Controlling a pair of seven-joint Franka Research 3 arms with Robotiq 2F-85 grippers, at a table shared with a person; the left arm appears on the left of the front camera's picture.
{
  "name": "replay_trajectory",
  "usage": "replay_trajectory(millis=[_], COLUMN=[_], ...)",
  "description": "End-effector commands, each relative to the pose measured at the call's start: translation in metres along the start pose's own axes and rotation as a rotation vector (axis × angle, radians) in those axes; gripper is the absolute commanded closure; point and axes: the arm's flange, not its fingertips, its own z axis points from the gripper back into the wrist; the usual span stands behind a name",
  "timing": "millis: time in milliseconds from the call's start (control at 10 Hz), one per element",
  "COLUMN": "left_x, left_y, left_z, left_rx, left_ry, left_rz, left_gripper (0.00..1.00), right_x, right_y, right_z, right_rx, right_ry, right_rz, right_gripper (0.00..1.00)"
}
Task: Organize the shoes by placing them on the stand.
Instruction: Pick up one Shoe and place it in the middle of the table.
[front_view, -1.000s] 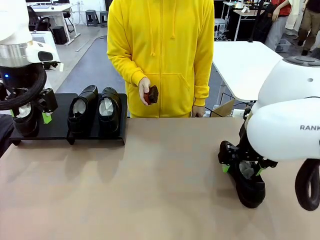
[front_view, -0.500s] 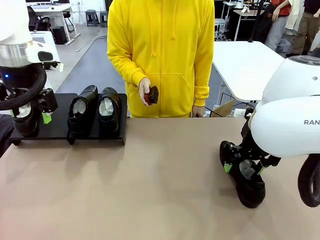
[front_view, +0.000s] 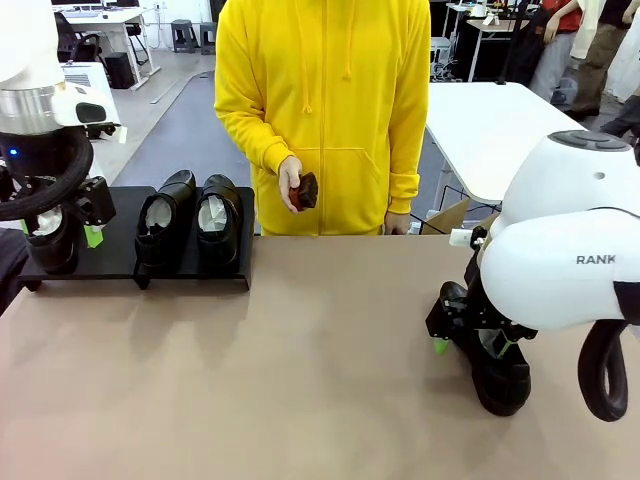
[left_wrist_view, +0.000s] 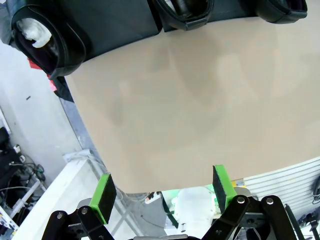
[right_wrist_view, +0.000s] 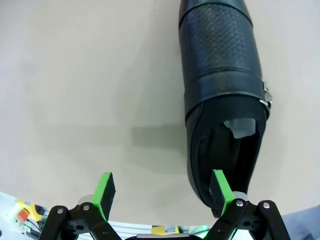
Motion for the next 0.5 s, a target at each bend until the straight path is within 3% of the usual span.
replay_trajectory(millis=[0,400], left_x=[-0.003,-0.003], left_y=[0.002,0.002], left_z=[0.000,0.000], left_rx=[0.009,0.009], left_ry=[-0.006,-0.006], left_rz=[-0.002,-0.002], left_gripper=[0.00,0.00], right_x=[0.010,0.025], right_y=[-0.001,-0.003], right_z=[-0.007,-0.030], right_rx=[-0.028,-0.035], right_ry=[-0.031,-0.005], right_rz=[0.019,0.006], right_gripper=[0.00,0.00])
